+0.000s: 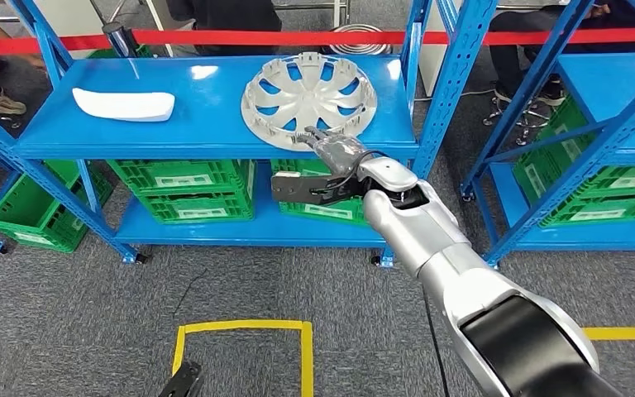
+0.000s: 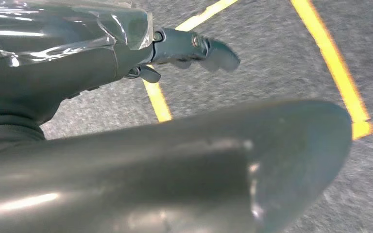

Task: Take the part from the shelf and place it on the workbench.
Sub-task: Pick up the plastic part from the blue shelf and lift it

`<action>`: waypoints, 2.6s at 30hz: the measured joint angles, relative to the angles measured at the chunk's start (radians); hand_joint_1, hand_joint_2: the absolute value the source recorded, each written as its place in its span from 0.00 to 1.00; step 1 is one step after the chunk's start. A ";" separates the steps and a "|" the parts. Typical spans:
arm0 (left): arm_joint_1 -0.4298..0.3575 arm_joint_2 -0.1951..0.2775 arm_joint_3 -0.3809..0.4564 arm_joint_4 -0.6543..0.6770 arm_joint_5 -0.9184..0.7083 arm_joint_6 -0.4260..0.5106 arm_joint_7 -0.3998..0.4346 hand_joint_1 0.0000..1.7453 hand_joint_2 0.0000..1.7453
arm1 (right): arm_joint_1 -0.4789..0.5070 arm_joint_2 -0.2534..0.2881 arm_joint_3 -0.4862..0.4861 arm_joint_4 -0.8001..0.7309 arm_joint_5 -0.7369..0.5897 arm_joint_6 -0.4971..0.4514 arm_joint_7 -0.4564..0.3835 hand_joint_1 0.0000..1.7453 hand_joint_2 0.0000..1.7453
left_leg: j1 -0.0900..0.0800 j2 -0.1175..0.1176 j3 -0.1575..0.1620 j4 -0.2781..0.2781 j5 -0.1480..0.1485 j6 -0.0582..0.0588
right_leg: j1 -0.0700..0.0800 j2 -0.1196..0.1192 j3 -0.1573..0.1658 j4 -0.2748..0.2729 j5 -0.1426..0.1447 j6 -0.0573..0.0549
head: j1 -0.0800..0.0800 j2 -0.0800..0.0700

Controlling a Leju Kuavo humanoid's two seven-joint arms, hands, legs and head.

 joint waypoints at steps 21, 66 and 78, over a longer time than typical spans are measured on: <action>0.023 -0.005 0.051 0.000 -0.045 -0.005 -0.005 0.00 0.00 | 0.068 -0.008 -0.016 0.039 0.009 0.004 -0.003 0.00 1.00 | -0.009 -0.009 -0.079 -0.144 0.135 0.046 | 0.005 0.002 0.011 0.241 -0.219 0.058 | 0.001 0.000; 0.009 -0.004 0.147 -0.002 -0.196 -0.077 -0.042 0.00 0.00 | 0.044 0.070 -0.029 0.048 0.032 0.040 -0.045 0.00 1.00 | 0.016 0.003 -0.219 0.201 -0.040 -0.032 | 0.000 0.001 0.060 0.008 -0.052 0.000 | -0.003 0.000; 0.011 -0.009 0.175 0.000 -0.203 -0.074 -0.046 0.00 0.00 | 0.041 0.087 -0.013 0.063 0.028 0.057 -0.045 0.00 1.00 | 0.013 0.007 -0.064 -0.115 0.101 0.018 | 0.009 0.002 -0.010 0.153 -0.127 0.024 | 0.000 0.000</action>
